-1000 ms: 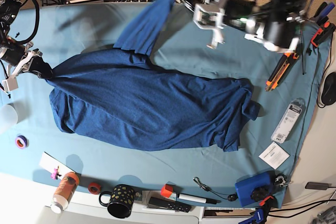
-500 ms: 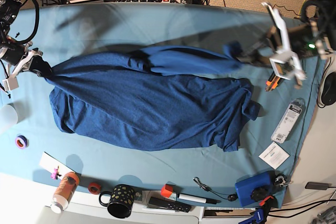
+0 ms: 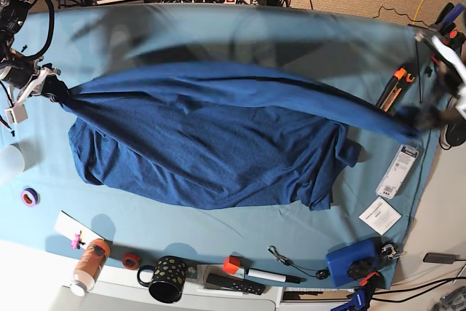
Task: Layout the t-shirt on the table in an organized manner, then fold the t-shirt properly
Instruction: 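Pull the grasped sleeve with the left gripper away from the right gripper, then hold the stretched shirt with both grippers, laying the sleeve flat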
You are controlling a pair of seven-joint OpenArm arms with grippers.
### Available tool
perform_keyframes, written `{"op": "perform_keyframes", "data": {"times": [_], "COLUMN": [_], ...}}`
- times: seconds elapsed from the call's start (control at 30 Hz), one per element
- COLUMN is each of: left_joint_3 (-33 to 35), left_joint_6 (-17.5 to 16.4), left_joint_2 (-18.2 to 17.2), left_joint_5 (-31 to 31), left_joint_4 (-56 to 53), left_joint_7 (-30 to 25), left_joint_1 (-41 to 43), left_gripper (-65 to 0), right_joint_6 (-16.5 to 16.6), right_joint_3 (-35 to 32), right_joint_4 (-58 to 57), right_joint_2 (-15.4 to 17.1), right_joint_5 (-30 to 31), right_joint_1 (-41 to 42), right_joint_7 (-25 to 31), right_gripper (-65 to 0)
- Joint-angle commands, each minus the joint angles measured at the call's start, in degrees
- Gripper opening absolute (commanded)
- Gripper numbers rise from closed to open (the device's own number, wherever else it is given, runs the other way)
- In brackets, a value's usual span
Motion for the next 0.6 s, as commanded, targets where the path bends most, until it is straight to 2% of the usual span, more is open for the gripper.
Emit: {"op": "perform_keyframes", "data": {"times": [0.0,0.2,0.57], "left_joint_3": [-1.6,-6.69,-6.58], "left_joint_6": [-0.23,-0.23,-0.23], "left_joint_2": [-1.01,-1.01,-0.96], "left_joint_5": [-1.1,-1.1,-1.1], "left_joint_4": [0.68,0.68,0.68], "left_joint_7": [-1.19,-1.19,-1.19], "left_joint_1": [-1.38,-4.74,-2.67], "left_gripper": [-65.0,-65.0,-65.0], "right_joint_6": [0.08,0.08,0.08], "right_joint_3": [0.39,0.39,0.39], "right_joint_4": [0.81,0.81,0.81], "right_joint_2": [1.62,1.62,1.62], "right_joint_5": [1.05,1.07,1.07], "right_joint_1": [0.61,0.61,0.61], "right_joint_7": [1.19,1.19,1.19], "right_gripper": [-65.0,-65.0,-65.0]}}
